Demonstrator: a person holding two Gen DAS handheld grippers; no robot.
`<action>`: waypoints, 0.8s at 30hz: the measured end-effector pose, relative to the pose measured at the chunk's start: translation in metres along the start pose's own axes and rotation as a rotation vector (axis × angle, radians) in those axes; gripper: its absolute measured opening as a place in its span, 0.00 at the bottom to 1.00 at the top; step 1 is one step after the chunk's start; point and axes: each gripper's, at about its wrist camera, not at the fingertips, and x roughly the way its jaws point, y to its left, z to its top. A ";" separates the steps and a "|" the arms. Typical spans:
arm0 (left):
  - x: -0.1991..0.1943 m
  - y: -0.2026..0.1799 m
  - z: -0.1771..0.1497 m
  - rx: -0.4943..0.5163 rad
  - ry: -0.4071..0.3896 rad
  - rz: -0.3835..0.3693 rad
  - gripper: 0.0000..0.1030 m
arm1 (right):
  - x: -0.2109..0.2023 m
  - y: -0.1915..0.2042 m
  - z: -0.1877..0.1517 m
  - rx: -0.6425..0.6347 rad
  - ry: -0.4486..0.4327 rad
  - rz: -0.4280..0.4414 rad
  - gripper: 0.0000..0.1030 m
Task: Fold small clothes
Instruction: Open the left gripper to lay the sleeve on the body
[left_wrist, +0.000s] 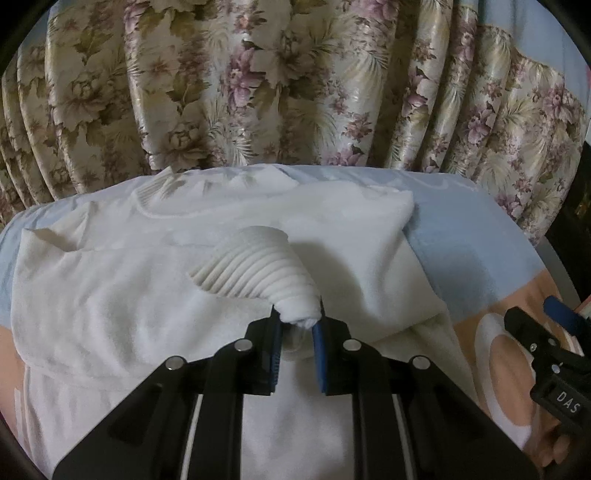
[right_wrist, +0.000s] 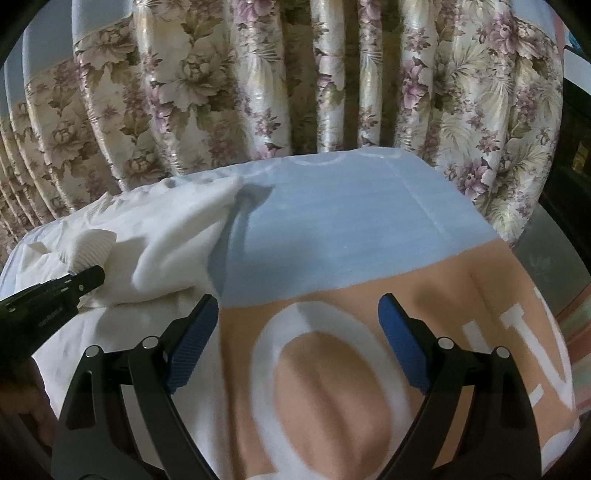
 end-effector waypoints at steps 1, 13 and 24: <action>0.002 -0.002 0.001 -0.004 0.003 0.004 0.15 | 0.002 -0.001 0.003 -0.009 -0.006 -0.006 0.86; -0.037 0.022 -0.011 -0.155 -0.102 0.081 0.91 | 0.008 0.007 0.028 -0.077 -0.047 -0.047 0.87; -0.070 0.148 -0.021 -0.263 -0.115 0.186 0.94 | 0.010 0.058 0.028 -0.061 -0.011 0.099 0.88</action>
